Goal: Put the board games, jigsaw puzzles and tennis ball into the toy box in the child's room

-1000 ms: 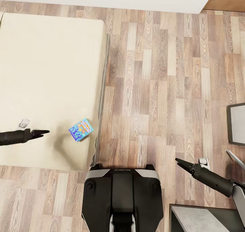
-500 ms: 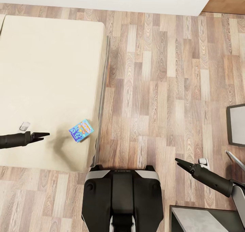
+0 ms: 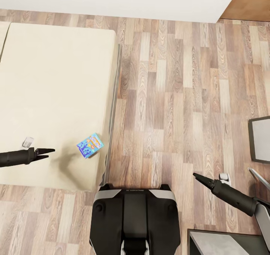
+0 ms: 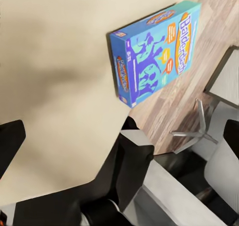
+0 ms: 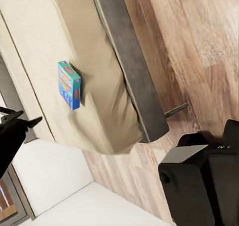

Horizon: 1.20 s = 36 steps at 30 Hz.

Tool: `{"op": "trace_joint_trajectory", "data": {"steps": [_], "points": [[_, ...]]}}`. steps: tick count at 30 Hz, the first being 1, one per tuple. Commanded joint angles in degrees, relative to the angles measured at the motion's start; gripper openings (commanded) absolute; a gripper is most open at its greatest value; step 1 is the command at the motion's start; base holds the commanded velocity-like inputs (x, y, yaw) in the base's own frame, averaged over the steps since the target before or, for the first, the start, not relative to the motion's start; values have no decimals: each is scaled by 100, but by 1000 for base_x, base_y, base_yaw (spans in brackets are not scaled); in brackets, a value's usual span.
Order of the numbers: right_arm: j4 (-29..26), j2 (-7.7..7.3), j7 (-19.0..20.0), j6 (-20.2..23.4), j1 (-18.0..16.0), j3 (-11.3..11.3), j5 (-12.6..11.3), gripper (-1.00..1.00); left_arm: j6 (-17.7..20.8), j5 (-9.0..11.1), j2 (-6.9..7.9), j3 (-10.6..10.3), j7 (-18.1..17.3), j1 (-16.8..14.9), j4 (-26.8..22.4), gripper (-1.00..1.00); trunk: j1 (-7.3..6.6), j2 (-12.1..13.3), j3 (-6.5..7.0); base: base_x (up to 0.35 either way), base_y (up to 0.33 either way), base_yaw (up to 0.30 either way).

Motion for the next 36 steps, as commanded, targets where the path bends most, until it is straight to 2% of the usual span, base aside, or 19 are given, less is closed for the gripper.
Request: {"op": "trace_joint_trajectory", "data": {"steps": [1,9,15,28,36], "points": [[0,3,15,-1,-2,-3,-1,100,58,14,-2,3,-10,-2,40,100,4,-8,4,0,0,0],[0,23,22,-81,-2,1,-8,100,34,23,3,28,-48,-2,569,100,4,-8,78,0,0,0],[0,42,17,-103,-2,1,1,100,-6,6,9,63,-265,-2,889,100,4,-8,134,0,0,0],[0,51,7,-119,-2,2,5,100,-49,-8,37,76,-599,-2,1008,100,4,-8,255,0,0,0],[0,54,0,-122,-2,2,7,100,-383,-4,48,82,-650,-2,1040,100,4,-8,330,0,0,0]]}}
